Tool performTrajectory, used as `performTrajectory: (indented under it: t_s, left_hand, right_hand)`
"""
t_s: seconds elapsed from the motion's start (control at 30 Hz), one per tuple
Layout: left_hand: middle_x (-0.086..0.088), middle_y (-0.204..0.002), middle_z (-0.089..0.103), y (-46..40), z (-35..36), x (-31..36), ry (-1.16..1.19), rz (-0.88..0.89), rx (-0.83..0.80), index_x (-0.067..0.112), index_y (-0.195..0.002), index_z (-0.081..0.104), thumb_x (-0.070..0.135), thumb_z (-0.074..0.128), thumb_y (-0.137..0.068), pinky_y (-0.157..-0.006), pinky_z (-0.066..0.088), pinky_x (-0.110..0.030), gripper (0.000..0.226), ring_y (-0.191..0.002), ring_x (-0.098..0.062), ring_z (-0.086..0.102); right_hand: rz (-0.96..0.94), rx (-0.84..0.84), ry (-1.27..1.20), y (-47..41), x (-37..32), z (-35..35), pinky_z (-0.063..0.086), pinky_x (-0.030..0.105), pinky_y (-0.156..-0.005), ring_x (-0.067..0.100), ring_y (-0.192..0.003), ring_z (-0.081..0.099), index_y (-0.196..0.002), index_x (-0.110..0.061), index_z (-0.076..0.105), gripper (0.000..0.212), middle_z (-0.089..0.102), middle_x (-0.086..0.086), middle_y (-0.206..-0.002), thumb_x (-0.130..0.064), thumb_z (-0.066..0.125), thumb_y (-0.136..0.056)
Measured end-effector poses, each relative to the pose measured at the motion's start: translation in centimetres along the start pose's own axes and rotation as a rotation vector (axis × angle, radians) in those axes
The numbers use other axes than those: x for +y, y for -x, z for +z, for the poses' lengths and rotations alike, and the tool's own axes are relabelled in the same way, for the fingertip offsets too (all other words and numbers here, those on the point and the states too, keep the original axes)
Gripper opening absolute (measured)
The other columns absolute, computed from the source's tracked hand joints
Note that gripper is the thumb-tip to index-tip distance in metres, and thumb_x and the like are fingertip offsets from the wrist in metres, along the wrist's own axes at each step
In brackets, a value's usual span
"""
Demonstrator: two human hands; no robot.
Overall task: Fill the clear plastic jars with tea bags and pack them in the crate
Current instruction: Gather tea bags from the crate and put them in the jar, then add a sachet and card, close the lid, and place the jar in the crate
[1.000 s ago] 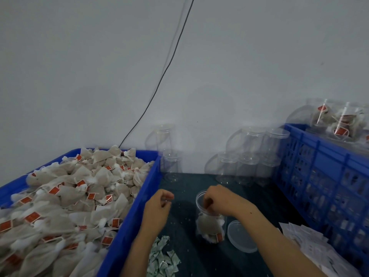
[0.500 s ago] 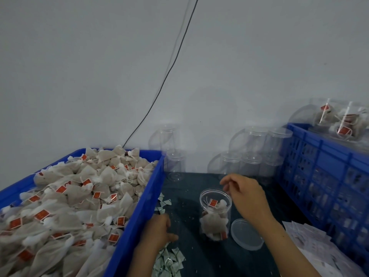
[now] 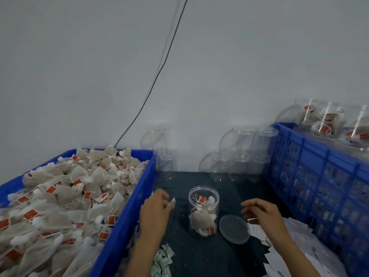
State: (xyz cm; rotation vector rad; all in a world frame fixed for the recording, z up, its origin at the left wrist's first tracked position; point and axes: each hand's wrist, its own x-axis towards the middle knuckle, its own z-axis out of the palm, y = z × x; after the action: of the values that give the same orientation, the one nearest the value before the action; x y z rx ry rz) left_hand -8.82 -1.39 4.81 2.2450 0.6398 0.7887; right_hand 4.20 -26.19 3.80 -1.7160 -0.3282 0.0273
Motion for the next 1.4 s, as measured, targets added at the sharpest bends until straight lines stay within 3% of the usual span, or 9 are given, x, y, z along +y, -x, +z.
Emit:
performTrajectory:
  t_s: [0.1,0.3,0.43,0.57,0.73,0.83,1.1,1.23,1.4]
  left_hand:
    - [0.017,-0.073,0.061,-0.4,0.7,3.5,0.125,0.149,0.110,0.029,-0.083,0.058,0.022,0.074,-0.081,-0.062,0.045,-0.009,0.018,-0.071,0.005,0.059]
    - [0.013,-0.092,0.065,-1.3,3.6,6.4,-0.142,0.239,-0.112,0.031,-0.084,0.065,0.033,0.075,-0.081,-0.078,0.046,-0.018,0.011,-0.087,-0.001,0.056]
    - [0.014,-0.107,0.060,-1.7,4.2,5.8,-0.180,0.248,-0.045,0.032,-0.085,0.070,0.035,0.077,-0.078,-0.078,0.028,-0.016,0.011,-0.096,-0.003,0.037]
    - [0.014,-0.113,0.058,-2.0,3.9,4.8,-0.098,0.313,0.014,0.032,-0.094,0.071,0.030,0.074,-0.082,-0.090,0.028,-0.020,0.013,-0.109,-0.010,0.046]
    - [0.009,-0.125,0.051,-0.7,4.4,3.4,0.504,0.057,-0.189,0.031,-0.125,0.046,0.029,0.073,-0.082,-0.083,0.041,-0.014,0.051,-0.108,-0.005,0.052]
    - [0.000,-0.130,0.051,0.4,5.8,1.8,0.670,-0.042,-0.283,0.024,-0.136,0.032,0.017,0.078,-0.075,-0.080,0.047,-0.014,0.077,-0.108,-0.008,0.056]
    - [0.002,-0.131,0.044,2.4,10.1,-0.5,0.565,-0.025,-0.264,0.031,-0.139,0.023,0.014,0.096,-0.047,-0.101,0.045,-0.035,0.118,-0.118,-0.016,0.049]
    - [0.005,-0.132,0.046,2.5,10.7,-1.2,0.576,0.019,-0.249,0.033,-0.139,0.024,0.017,0.097,-0.044,-0.104,0.044,-0.039,0.121,-0.119,-0.015,0.050]
    - [-0.001,-0.133,0.050,2.8,11.3,-2.0,0.564,0.065,-0.226,0.023,-0.142,0.027,0.014,0.095,-0.050,-0.103,0.045,-0.038,0.115,-0.117,-0.016,0.053]
  right_hand:
    - [0.038,0.027,-0.004,-0.7,0.2,-1.3,0.050,0.031,-0.061,0.025,-0.066,0.062,-0.083,0.001,0.069,0.029,0.069,0.018,-0.075,0.011,0.043,-0.092]
    - [0.015,0.037,0.432,-2.1,2.0,-4.1,0.049,0.029,-0.070,0.021,-0.081,0.065,-0.082,-0.013,0.069,0.028,0.071,0.008,-0.087,0.006,0.051,-0.090]
    - [0.003,-0.227,0.846,-2.5,3.4,-5.0,0.047,0.024,-0.090,0.012,-0.107,0.059,-0.111,-0.022,0.064,0.022,0.064,-0.004,-0.116,-0.012,0.060,-0.092]
    - [0.003,-0.487,1.021,-2.2,3.5,-3.8,0.043,0.021,-0.092,0.012,-0.116,0.054,-0.125,-0.027,0.057,0.047,0.052,-0.009,-0.125,-0.030,0.074,-0.081]
    - [-0.001,-0.465,1.185,-2.5,3.3,-2.7,0.047,0.025,-0.078,0.012,-0.086,0.057,-0.105,-0.017,0.068,0.020,0.063,0.000,-0.107,-0.025,0.061,-0.087]
    - [0.023,-0.446,1.216,-2.7,3.6,-2.6,0.049,0.026,-0.080,0.017,-0.094,0.063,-0.104,-0.017,0.069,0.022,0.068,0.001,-0.104,-0.031,0.062,-0.088]
    - [0.103,-0.389,1.167,-2.0,3.1,-2.9,0.051,0.026,-0.076,0.015,-0.092,0.064,-0.099,-0.027,0.063,0.014,0.067,-0.001,-0.105,-0.022,0.062,-0.086]
    - [0.020,-0.401,1.173,-2.1,3.1,-3.4,0.043,0.012,-0.048,0.006,-0.064,0.060,-0.080,-0.025,0.059,0.020,0.065,-0.004,-0.085,-0.007,0.057,-0.089]
    - [-0.016,-0.420,1.417,-2.1,2.6,-2.2,0.039,0.023,-0.060,0.020,-0.090,0.063,-0.076,-0.021,0.049,0.020,0.064,0.004,-0.097,-0.005,0.058,-0.085]
